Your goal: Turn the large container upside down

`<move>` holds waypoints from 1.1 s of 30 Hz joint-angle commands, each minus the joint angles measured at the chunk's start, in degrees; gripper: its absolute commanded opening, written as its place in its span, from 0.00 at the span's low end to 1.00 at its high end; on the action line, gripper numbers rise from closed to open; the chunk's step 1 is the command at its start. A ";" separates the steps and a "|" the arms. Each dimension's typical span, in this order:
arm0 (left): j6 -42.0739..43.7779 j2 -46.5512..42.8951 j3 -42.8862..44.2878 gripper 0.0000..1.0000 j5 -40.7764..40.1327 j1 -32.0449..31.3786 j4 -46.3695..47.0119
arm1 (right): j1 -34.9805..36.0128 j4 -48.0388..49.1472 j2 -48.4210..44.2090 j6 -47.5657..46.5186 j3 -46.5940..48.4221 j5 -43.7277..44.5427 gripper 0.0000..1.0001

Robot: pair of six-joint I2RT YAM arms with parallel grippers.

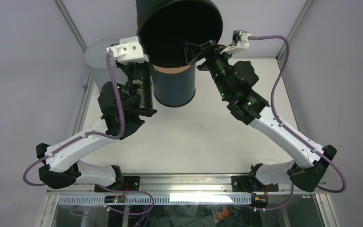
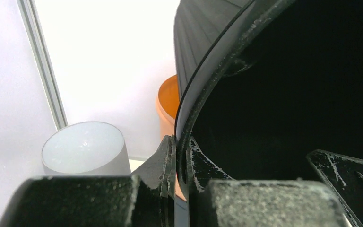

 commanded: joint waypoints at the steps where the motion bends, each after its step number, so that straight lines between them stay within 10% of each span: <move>1: 11.74 3.03 -3.39 0.00 -0.84 -1.04 14.41 | 0.27 -0.70 -6.47 1.15 0.00 -2.65 0.83; 10: 25.08 8.23 -6.91 0.00 -2.13 -0.97 39.11 | 0.27 -2.48 -12.37 2.27 -0.99 -4.67 0.91; 33: 21.95 25.33 10.51 0.00 7.52 -1.28 44.22 | 0.26 -16.98 -28.96 -6.99 -2.98 -7.99 0.99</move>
